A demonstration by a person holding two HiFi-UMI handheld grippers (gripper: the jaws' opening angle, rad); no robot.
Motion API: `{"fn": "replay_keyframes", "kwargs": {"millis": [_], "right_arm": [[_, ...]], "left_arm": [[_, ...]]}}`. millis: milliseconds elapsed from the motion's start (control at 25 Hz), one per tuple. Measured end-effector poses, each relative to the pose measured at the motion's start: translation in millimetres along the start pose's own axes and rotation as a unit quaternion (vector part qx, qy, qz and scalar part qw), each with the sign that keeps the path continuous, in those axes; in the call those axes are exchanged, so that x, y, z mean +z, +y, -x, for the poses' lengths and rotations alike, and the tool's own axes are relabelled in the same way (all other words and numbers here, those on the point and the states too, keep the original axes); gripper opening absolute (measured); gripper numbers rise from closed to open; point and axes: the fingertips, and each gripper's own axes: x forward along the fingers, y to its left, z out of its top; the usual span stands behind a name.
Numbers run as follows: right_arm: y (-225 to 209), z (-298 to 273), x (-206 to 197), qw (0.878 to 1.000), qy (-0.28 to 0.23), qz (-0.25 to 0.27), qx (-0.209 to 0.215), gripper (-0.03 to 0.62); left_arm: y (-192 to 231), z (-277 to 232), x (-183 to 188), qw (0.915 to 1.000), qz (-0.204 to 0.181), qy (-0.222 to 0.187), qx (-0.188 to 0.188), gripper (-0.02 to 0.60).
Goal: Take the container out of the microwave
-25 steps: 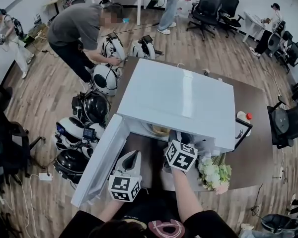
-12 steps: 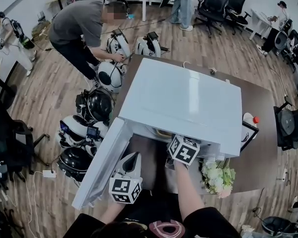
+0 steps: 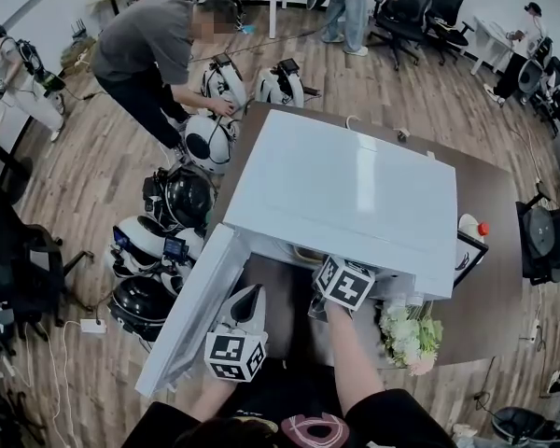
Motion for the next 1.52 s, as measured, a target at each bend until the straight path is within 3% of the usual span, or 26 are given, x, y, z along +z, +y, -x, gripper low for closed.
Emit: {"fn": "replay_keyframes", "kwargs": {"millis": [200, 1040, 1520], "right_arm": [[1, 0, -3, 1.0, -0.003, -0.008, -0.006, 0.041], [-6, 30, -9, 1.0, -0.002, 0.024, -0.021, 0.037], [-11, 67, -21, 1.0, -0.011, 0.019, -0.019, 0.035]], "left_arm": [[3, 2, -4, 1.0, 0.001, 0.004, 0.0, 0.009], [-8, 6, -6, 0.9997, 0.011, 0.003, -0.024, 0.009], [-20, 15, -2, 0.9991, -0.007, -0.004, -0.043, 0.009]]}}
